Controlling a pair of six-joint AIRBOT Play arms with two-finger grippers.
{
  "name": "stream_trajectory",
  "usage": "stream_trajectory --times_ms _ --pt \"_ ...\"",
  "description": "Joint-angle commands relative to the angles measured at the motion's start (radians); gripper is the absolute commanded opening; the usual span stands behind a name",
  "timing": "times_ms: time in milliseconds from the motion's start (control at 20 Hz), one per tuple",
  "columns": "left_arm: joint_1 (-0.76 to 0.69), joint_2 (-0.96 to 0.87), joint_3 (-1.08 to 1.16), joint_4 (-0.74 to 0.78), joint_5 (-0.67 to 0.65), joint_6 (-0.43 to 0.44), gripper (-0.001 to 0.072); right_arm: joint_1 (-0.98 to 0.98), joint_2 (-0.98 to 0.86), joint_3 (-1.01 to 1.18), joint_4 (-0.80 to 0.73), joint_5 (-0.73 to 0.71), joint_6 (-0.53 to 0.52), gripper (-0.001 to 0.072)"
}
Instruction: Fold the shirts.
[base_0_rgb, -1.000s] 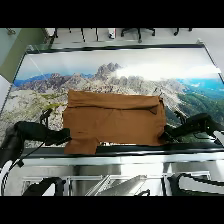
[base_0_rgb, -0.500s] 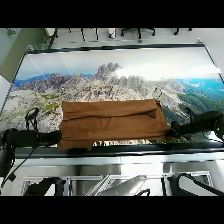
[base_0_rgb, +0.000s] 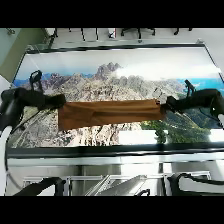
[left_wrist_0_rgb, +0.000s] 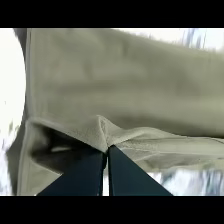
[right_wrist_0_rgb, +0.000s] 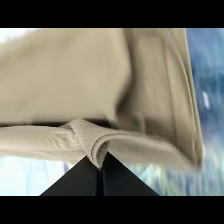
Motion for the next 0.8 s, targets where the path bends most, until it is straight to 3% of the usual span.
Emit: stream_trajectory --times_ms 0,300,350,400,450,500,550,650,750 --pt "-0.004 -0.216 0.161 0.009 -0.016 0.001 0.0016 0.027 -0.133 0.141 0.011 0.032 0.012 0.0021" --pt "-0.004 -0.428 0.22 0.008 0.002 0.001 0.0017 0.029 -0.236 0.145 0.01 0.045 0.011 0.003" --pt "-0.004 -0.444 0.22 0.006 0.003 0.001 0.0017 0.027 -0.235 0.148 0.01 0.037 0.011 0.0113" --pt "-0.004 -0.452 0.22 0.002 0.001 0.001 0.0017 0.019 -0.234 0.166 0.006 0.011 0.01 0.0414" --pt "-0.004 -0.45 0.221 0.002 -0.002 0.001 0.0114 0.008 -0.234 0.192 -0.001 -0.023 0.01 0.0527" --pt "-0.004 -0.446 0.23 0.002 0.005 0.0 0.0476 -0.006 -0.234 0.222 -0.014 -0.055 0.01 0.0527" --pt "-0.004 -0.444 0.251 0.002 0.03 -0.001 0.0694 -0.02 -0.234 0.246 -0.04 -0.064 0.011 0.0532" --pt "0.007 -0.444 0.309 0.003 0.118 -0.001 0.0695 -0.042 -0.239 0.256 -0.049 -0.052 0.011 0.0702" --pt "0.014 -0.444 0.37 0.004 0.211 -0.001 0.0695 -0.046 -0.266 0.256 -0.048 -0.056 0.011 0.0702"
